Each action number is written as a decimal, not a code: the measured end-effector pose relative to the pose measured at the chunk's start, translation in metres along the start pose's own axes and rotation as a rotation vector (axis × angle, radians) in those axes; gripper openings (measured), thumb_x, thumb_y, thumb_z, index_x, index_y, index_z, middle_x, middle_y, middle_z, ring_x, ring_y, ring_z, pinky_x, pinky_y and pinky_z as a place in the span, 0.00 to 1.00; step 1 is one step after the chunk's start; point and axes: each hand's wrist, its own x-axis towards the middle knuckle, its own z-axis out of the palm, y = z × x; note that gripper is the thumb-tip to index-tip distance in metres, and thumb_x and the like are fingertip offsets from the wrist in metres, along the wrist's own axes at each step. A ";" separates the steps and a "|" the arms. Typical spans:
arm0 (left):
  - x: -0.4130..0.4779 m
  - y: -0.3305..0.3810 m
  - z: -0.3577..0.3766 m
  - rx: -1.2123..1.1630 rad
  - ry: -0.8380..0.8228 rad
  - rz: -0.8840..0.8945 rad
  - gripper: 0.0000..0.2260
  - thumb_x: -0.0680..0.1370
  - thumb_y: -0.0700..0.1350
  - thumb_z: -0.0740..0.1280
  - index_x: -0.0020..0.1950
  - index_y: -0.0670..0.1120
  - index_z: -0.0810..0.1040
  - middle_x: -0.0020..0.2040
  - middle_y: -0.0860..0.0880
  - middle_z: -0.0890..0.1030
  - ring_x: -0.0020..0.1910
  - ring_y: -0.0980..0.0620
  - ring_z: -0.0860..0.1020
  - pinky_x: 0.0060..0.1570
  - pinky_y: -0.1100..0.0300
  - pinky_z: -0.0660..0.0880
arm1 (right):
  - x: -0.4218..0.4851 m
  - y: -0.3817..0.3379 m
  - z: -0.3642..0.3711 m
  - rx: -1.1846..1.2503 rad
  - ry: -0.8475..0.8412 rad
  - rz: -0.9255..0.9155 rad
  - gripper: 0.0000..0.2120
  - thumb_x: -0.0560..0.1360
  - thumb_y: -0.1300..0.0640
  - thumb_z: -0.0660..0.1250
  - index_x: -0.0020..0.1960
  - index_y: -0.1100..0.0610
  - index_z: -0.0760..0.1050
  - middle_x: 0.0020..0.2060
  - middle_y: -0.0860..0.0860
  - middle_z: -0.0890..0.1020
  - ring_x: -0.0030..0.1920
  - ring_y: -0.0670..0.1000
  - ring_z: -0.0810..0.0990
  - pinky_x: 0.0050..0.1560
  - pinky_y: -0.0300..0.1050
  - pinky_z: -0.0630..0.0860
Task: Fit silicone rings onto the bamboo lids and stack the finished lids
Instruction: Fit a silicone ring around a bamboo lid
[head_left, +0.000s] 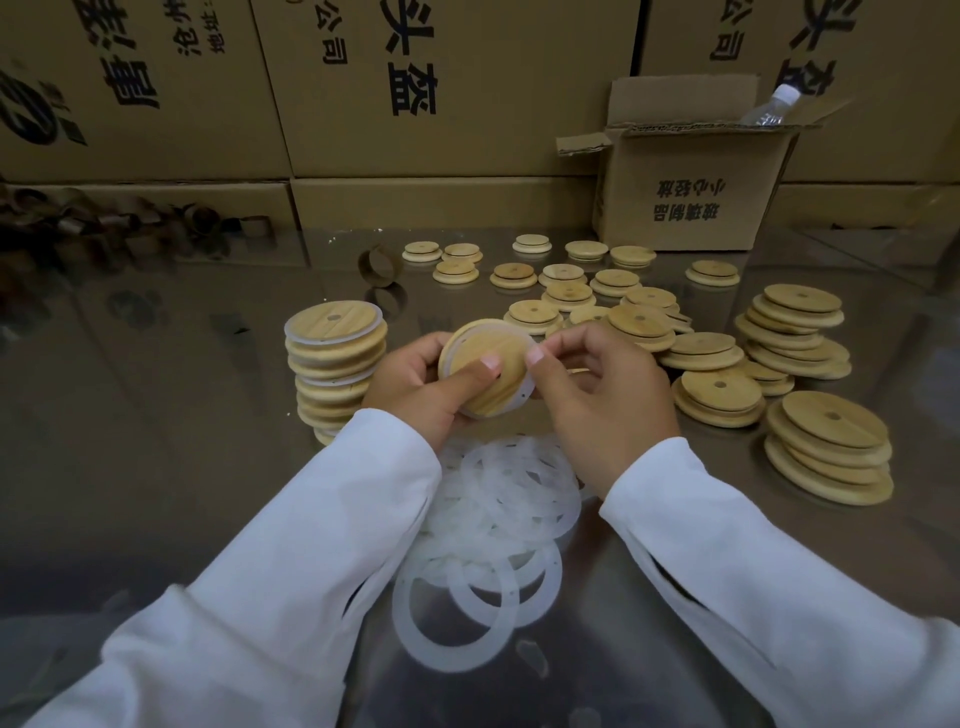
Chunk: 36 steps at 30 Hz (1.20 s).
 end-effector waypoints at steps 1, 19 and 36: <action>0.000 0.000 0.001 -0.009 0.007 -0.006 0.05 0.71 0.37 0.69 0.40 0.48 0.80 0.33 0.52 0.82 0.37 0.51 0.81 0.44 0.53 0.79 | -0.001 -0.001 0.001 -0.002 -0.003 -0.010 0.05 0.74 0.54 0.66 0.40 0.47 0.73 0.36 0.41 0.79 0.40 0.40 0.78 0.37 0.25 0.71; -0.001 0.004 0.001 -0.110 -0.028 -0.040 0.11 0.62 0.47 0.70 0.41 0.44 0.80 0.32 0.50 0.83 0.34 0.54 0.81 0.34 0.61 0.79 | -0.004 -0.001 0.000 -0.092 0.059 -0.150 0.06 0.73 0.55 0.68 0.38 0.49 0.75 0.34 0.40 0.79 0.40 0.40 0.78 0.44 0.40 0.78; 0.002 0.001 0.001 -0.142 -0.026 -0.056 0.09 0.63 0.46 0.69 0.40 0.43 0.78 0.33 0.49 0.81 0.35 0.52 0.80 0.37 0.58 0.80 | 0.008 -0.001 -0.001 0.047 -0.023 0.158 0.09 0.73 0.59 0.68 0.35 0.50 0.75 0.38 0.50 0.82 0.44 0.52 0.81 0.51 0.55 0.78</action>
